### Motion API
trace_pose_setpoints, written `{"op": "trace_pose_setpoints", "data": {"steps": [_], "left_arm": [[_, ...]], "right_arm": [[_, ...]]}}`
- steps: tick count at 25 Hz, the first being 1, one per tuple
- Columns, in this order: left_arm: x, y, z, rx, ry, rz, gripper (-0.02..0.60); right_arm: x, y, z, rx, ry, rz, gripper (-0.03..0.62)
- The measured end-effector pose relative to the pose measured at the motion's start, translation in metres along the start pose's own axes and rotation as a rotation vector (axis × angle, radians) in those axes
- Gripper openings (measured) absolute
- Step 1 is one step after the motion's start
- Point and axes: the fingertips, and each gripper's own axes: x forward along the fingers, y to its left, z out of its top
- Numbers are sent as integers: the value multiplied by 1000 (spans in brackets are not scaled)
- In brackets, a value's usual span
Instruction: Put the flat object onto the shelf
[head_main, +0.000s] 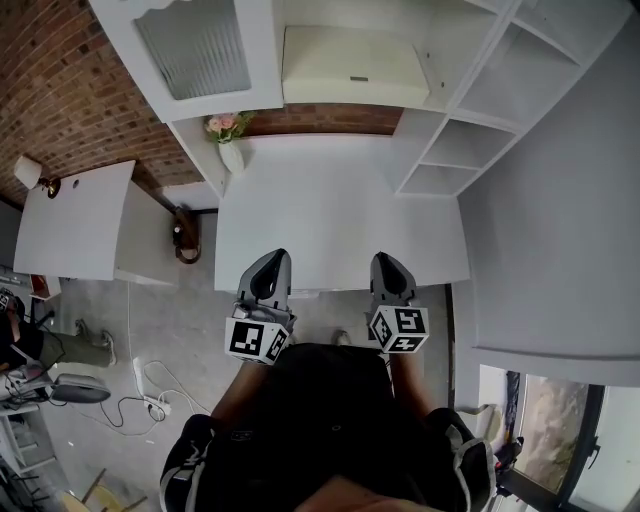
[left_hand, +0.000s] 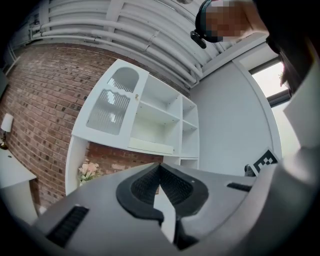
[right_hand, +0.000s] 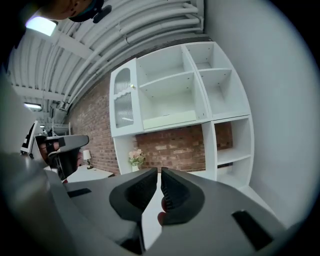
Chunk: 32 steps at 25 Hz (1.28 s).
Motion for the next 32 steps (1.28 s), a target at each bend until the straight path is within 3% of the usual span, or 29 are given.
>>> {"op": "trace_pose_setpoints", "data": {"steps": [14,32], "left_arm": [[-14,-4,-5,-14,2,7,9],[-17,-1,-8,-25,8,11,9]], "right_arm": [[-19,11,5,-31,-42,-11,28],[-16,19,2,-94,-23,1,28]]}}
